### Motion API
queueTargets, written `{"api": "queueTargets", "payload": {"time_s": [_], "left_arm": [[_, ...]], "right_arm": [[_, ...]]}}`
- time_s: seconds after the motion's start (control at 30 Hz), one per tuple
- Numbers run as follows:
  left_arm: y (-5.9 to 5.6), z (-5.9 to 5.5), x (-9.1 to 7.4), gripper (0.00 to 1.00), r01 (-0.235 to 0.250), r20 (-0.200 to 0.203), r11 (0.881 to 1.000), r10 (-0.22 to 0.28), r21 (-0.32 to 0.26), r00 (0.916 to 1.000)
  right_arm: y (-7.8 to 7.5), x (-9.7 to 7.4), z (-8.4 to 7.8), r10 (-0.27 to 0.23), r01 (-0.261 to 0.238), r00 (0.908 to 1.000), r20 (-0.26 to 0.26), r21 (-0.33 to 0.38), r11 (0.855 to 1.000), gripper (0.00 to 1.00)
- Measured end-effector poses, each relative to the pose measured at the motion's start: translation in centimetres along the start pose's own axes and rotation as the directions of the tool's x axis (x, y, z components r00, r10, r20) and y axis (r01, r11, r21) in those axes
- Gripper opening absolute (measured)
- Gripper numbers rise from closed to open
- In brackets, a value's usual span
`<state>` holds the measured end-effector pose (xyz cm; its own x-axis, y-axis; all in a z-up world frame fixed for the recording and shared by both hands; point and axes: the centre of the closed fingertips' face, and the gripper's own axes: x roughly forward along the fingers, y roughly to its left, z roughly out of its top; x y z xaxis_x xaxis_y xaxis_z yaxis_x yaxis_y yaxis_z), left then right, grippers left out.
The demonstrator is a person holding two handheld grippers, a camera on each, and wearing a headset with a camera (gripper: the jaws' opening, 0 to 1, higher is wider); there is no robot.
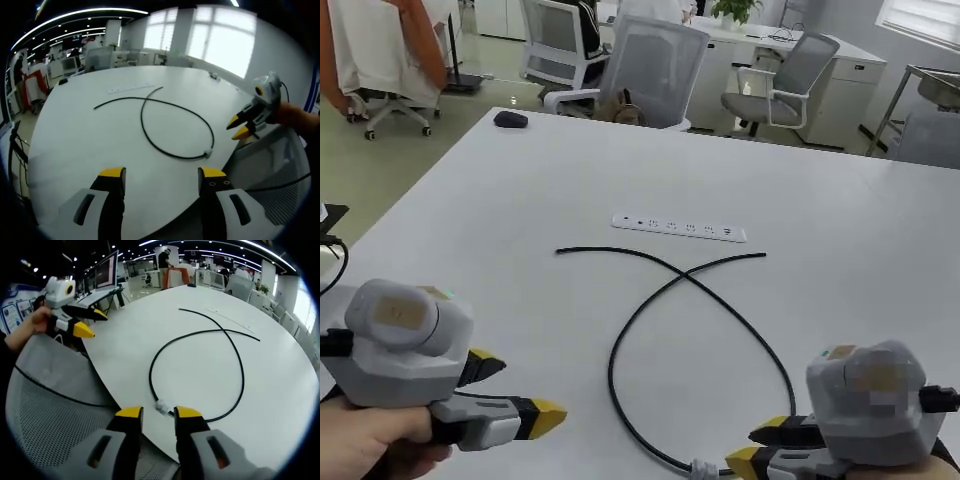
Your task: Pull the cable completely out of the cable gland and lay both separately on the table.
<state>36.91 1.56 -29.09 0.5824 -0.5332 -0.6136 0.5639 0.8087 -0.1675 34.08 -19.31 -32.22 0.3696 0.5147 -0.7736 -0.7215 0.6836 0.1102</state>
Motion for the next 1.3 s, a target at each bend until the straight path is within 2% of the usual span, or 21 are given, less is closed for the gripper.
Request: {"api": "queueTargets", "payload": {"time_s": [0.3, 0.47, 0.67, 0.9, 1.13, 1.3], "left_arm": [[0.29, -0.13, 0.04, 0.57, -0.010, -0.003, 1.000, 0.010, 0.021, 0.9999], [0.55, -0.09, -0.02, 0.51, -0.026, -0.001, 0.998, 0.026, 0.052, 0.9997], [0.41, 0.26, -0.04, 0.53, -0.016, 0.019, 0.999, 0.016, 0.051, 0.9997], [0.45, 0.29, -0.14, 0.52, -0.017, 0.021, 0.998, 0.016, 0.052, 0.9996], [0.41, 0.17, -0.16, 0.51, -0.011, 0.018, 0.998, 0.010, 0.054, 0.9998], [0.20, -0.18, 0.01, 0.48, 0.000, 0.001, 0.998, 0.000, 0.070, 1.0000]], "right_arm": [[0.04, 0.05, -0.19, -0.003, 0.003, 0.9999, -0.012, -0.007, 1.000, 0.24], [0.10, 0.06, -0.22, -0.002, 0.002, 0.9999, -0.014, -0.010, 1.000, 0.24], [0.10, 0.06, -0.24, -0.001, 0.001, 0.9999, -0.014, -0.009, 1.000, 0.24], [0.23, 0.12, -0.34, 0.002, -0.002, 0.9998, -0.021, -0.015, 1.000, 0.24], [0.38, 0.20, -0.45, 0.008, -0.009, 0.9996, -0.028, -0.020, 1.000, 0.24], [0.43, 0.22, -0.48, 0.011, -0.011, 0.9995, -0.031, -0.021, 1.000, 0.24]]}}
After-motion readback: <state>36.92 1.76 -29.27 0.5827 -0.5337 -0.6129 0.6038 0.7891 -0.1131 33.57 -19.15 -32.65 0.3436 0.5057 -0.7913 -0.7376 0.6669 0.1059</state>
